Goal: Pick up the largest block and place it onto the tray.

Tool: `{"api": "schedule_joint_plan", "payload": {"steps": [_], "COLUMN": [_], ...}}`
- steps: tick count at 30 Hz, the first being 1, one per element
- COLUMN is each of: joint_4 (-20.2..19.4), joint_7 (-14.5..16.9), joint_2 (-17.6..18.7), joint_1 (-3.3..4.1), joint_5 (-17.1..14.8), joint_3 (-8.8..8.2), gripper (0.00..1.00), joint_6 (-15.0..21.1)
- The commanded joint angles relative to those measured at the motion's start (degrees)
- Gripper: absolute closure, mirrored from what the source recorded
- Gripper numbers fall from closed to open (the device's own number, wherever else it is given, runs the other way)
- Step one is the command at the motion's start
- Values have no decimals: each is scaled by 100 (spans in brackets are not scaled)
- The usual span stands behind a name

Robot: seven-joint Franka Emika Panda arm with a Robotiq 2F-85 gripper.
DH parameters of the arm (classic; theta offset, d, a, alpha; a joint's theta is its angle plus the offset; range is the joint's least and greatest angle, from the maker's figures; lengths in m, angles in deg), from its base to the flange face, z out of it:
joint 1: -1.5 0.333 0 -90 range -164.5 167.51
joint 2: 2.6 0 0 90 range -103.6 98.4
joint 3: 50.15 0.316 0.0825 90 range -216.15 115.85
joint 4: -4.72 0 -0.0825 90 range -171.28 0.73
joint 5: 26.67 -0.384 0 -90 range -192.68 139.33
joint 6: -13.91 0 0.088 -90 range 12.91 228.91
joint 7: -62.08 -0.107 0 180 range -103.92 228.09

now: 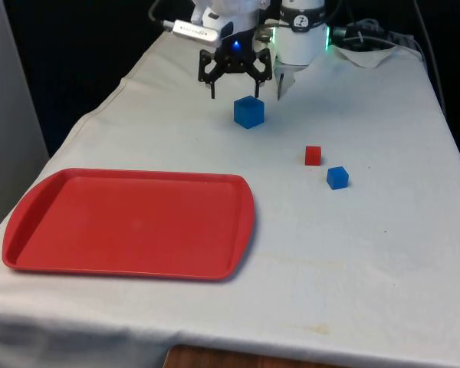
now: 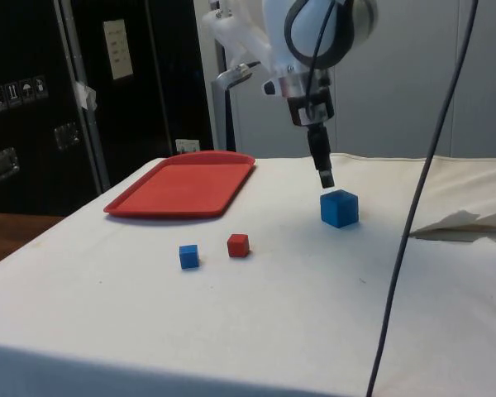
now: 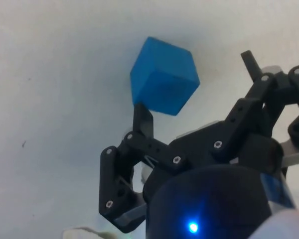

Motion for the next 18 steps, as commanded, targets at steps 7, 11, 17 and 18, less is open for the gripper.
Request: {"api": "schedule_joint_plan", "payload": {"steps": [7, 11, 17, 18], "joint_4": [-286, -533, -751, -768], "joint_7": [-149, -103, -29, -6], "joint_2": [-206, -201, -132, -103], "joint_1": [23, 11, -6, -11], "joint_5": [69, 0, -69, -86], "joint_3": [86, 155, 218, 229], "gripper": [0, 0, 0, 0], "joint_6": [201, 481, 848, 905]}}
